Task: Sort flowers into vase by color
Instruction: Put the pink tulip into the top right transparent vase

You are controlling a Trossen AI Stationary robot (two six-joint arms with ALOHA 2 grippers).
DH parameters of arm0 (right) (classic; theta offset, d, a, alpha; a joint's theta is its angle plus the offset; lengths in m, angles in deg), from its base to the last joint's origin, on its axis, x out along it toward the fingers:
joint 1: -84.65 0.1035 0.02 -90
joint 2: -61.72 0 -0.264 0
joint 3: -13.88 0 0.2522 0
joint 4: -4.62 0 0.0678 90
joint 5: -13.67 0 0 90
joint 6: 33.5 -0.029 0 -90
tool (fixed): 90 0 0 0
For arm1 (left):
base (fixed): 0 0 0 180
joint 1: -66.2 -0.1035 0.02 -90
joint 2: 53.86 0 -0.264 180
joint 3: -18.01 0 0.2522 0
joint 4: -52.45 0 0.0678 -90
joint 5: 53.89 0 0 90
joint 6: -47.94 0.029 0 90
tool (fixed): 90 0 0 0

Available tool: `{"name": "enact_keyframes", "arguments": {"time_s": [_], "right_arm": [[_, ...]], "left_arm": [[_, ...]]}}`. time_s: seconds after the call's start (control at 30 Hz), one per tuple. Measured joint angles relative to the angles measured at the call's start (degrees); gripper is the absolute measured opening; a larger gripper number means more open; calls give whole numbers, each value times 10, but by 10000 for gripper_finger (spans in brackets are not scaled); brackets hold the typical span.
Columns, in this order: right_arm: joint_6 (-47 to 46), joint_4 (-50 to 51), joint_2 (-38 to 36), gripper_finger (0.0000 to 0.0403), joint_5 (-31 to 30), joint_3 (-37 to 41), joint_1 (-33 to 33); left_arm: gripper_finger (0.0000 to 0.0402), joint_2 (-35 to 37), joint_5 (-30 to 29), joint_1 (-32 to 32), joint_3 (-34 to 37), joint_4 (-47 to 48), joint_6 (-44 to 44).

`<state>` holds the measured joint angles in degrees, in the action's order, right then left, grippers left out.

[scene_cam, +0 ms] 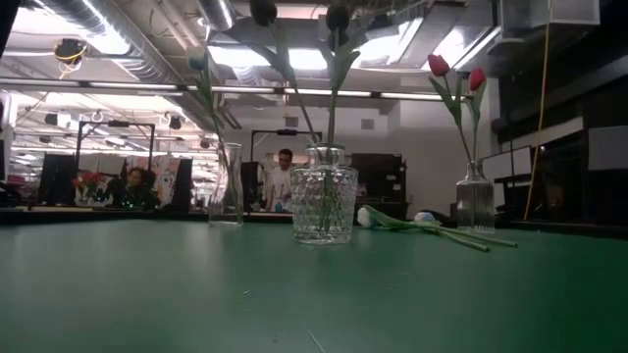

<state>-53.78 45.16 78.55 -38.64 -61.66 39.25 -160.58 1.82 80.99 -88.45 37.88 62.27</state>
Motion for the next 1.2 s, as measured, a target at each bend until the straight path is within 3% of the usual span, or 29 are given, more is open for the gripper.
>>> {"name": "enact_keyframes", "arguments": {"time_s": [0.13,0.4,0.6,0.7,0.93,1.2], "right_arm": [[12,12,9,245,-18,18,0],[-23,-63,93,246,4,56,0],[-34,-225,183,246,69,56,1],[-51,-295,216,246,73,55,1],[-31,-376,286,246,36,55,68],[42,-441,397,246,-61,42,185]], "left_arm": [[0,1,19,-24,0,-81,29],[0,-2,94,-71,0,-84,0],[0,-2,132,-107,0,-112,-4],[0,-2,142,-128,0,-114,-9],[0,-2,183,-168,0,-134,-38],[0,-2,210,-193,0,-125,-39]]}}
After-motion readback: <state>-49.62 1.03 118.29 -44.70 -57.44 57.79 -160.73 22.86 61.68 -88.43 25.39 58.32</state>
